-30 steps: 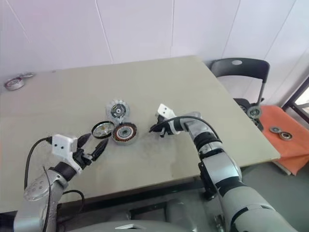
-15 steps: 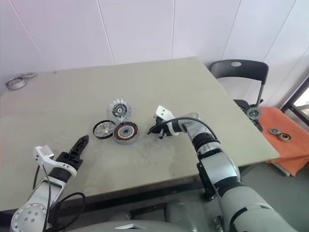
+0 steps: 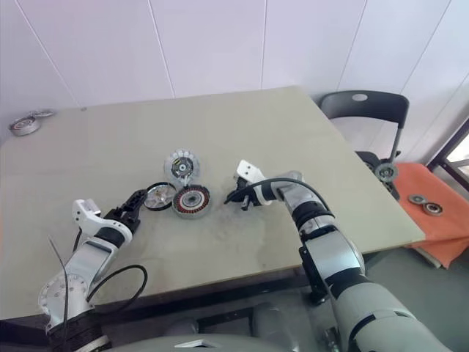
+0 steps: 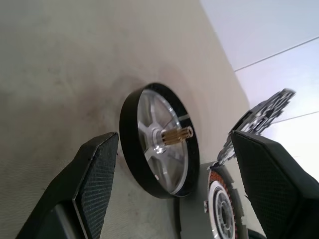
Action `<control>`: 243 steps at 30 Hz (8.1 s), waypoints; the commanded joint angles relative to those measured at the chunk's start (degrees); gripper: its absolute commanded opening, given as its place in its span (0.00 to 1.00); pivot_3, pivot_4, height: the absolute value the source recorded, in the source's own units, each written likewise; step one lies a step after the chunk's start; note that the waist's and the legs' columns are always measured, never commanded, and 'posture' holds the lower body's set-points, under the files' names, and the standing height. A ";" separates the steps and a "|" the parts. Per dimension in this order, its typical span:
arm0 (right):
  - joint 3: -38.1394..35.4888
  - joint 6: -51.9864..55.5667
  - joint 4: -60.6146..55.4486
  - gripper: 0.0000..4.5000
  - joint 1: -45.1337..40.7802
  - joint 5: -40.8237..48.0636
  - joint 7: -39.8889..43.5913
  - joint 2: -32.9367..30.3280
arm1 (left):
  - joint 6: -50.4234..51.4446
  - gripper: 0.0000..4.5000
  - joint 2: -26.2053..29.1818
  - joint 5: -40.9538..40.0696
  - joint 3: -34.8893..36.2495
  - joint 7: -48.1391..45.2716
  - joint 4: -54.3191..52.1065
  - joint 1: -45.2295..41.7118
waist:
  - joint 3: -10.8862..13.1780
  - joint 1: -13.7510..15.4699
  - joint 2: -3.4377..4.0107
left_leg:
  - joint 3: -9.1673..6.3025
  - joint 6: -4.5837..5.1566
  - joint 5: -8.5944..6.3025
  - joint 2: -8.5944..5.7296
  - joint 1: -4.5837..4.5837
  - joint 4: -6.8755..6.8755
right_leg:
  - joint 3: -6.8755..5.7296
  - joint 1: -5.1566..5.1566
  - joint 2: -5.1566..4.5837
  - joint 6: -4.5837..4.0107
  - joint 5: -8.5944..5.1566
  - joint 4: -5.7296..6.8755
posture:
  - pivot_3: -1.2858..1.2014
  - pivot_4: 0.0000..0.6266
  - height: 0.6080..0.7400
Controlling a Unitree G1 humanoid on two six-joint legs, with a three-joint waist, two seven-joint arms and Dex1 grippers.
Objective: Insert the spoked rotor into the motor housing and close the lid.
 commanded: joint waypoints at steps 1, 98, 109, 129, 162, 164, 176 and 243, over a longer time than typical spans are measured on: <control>-0.52 -0.60 -1.41 0.00 -0.56 0.13 -0.46 -0.63 | -0.66 0.86 1.01 -0.76 -1.66 0.40 -0.51 -0.81 | 0.00 0.01 0.00 | 0.00 0.00 0.00 0.00 0.00 0.00 | 0.00 0.00 0.00 0.00 0.00 0.00 | 0.52 0.00 1.00; -0.42 -2.35 0.05 0.00 0.08 -0.62 -3.39 0.40 | -50.71 0.00 35.88 89.76 -40.20 -8.37 2.22 0.23 | 0.09 -0.06 0.12 | 0.17 -0.07 0.04 0.00 -0.03 -0.87 | 0.25 -0.49 0.00 -0.14 -0.09 -0.32 | 0.52 0.00 1.00; -0.89 -2.00 -0.38 0.00 0.47 -0.36 -3.94 0.03 | -58.96 0.00 37.20 111.07 -50.40 -7.57 8.66 -9.17 | 0.10 -0.05 0.15 | 0.18 -0.05 0.05 0.00 -0.02 -0.87 | 0.25 -0.51 0.00 0.05 0.01 -0.21 | 0.52 0.00 1.00; -10.17 25.11 -13.44 0.00 -6.68 17.27 17.34 -2.26 | -69.71 0.00 38.99 117.85 -44.20 14.20 9.57 -10.68 | 0.19 1.18 0.27 | 0.13 -0.04 0.04 0.01 -0.12 -0.98 | 0.21 -0.64 -0.01 0.06 0.07 -0.16 | 0.52 0.00 1.00; -13.59 45.88 -4.31 0.49 -11.42 21.14 17.08 -6.76 | -79.49 0.00 43.84 124.56 -44.22 29.43 17.67 -16.66 | 0.18 1.56 0.27 | 0.16 -0.04 0.04 -0.01 -0.41 -0.88 | 0.16 -0.85 0.00 -0.06 0.14 -0.09 | 0.52 0.00 1.00; -5.81 33.21 -11.20 0.49 -5.87 13.41 15.88 -8.36 | -79.07 0.00 43.38 122.72 -43.45 28.96 18.71 -17.00 | 0.15 1.59 0.24 | 0.15 -0.04 0.04 -0.01 -0.42 -0.87 | 0.16 -0.84 -0.01 -0.06 0.14 -0.10 | 0.52 0.00 1.00; 1.96 -21.01 -18.70 0.49 2.21 -7.74 -20.98 -11.31 | -78.00 0.00 39.70 120.87 -44.19 28.69 22.49 -19.66 | 0.13 1.58 0.20 | 0.16 -0.04 0.05 -0.01 -0.49 -0.84 | 0.21 -1.01 -0.02 -0.08 0.17 0.07 | 0.52 0.00 1.00; -0.37 -1.59 -41.61 0.10 5.54 3.42 -19.71 -6.33 | -79.62 0.00 24.45 124.44 -66.13 46.69 62.84 -44.99 | 0.09 4.58 0.14 | 0.13 -0.03 0.05 -0.09 -0.08 -0.82 | 0.15 -0.57 -0.06 -0.09 0.17 0.05 | 0.52 0.00 1.00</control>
